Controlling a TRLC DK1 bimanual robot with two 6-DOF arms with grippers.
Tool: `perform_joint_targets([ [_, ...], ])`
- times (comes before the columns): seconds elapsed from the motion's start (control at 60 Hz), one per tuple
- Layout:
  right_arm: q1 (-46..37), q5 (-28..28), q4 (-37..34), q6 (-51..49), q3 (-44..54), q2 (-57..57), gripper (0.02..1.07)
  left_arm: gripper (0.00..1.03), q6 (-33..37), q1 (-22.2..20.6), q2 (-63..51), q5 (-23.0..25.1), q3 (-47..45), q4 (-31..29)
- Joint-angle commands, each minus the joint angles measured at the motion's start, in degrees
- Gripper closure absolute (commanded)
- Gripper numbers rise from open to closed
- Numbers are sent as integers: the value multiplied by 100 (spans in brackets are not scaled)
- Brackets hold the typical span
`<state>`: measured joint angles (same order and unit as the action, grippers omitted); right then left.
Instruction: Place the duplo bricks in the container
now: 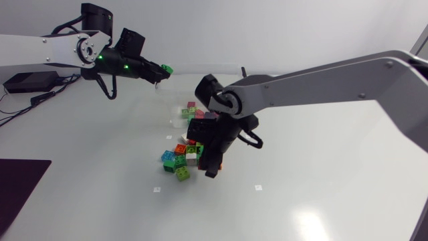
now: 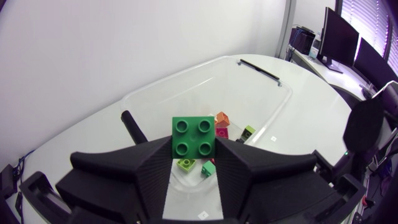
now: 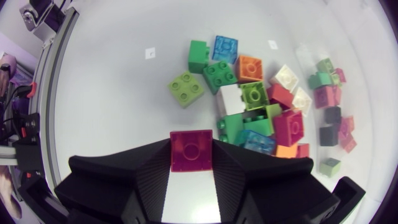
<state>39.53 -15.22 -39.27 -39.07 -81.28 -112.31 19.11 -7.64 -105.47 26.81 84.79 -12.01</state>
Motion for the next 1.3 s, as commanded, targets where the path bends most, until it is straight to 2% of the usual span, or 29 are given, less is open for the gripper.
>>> perform_joint_targets([
  [0.0, -121, -51, -90, 40, 121, 324, 86, 64, -250, -141, -334, -53, 389, 50],
  [0.05, -182, -60, -90, 57, 94, 412, 86, 50, -268, -185, -448, -141, 494, 50],
  [0.133, -305, -77, -90, 92, 6, 535, 86, 12, -241, -291, -545, -352, 538, 67],
  [0.183, -384, -77, -90, 128, -73, 588, 86, 5, -215, -308, -536, -431, 503, 76],
  [0.3, -604, -130, -20, 268, -345, 728, 86, 5, -206, -300, -351, -501, 310, 67],
  [0.417, -868, -192, 95, 479, -758, 807, 86, 5, 49, -238, 440, -633, -464, 32],
  [0.533, -1105, -192, 455, 804, -1022, 799, 86, 5, 506, -247, 932, -800, -1000, -548],
  [0.65, -1272, -192, 833, 1086, -1119, 711, 86, 5, 690, -282, 1169, -967, -1439, -847],
  [0.933, -1466, -192, 1351, 1701, -1453, 500, 86, 6, 708, -590, 1380, -1389, -2248, -1321],
  [1.283, -1606, -112, 1852, 2325, -2033, -54, 86, 6, 207, -976, 932, -1749, -2652, -1383],
])
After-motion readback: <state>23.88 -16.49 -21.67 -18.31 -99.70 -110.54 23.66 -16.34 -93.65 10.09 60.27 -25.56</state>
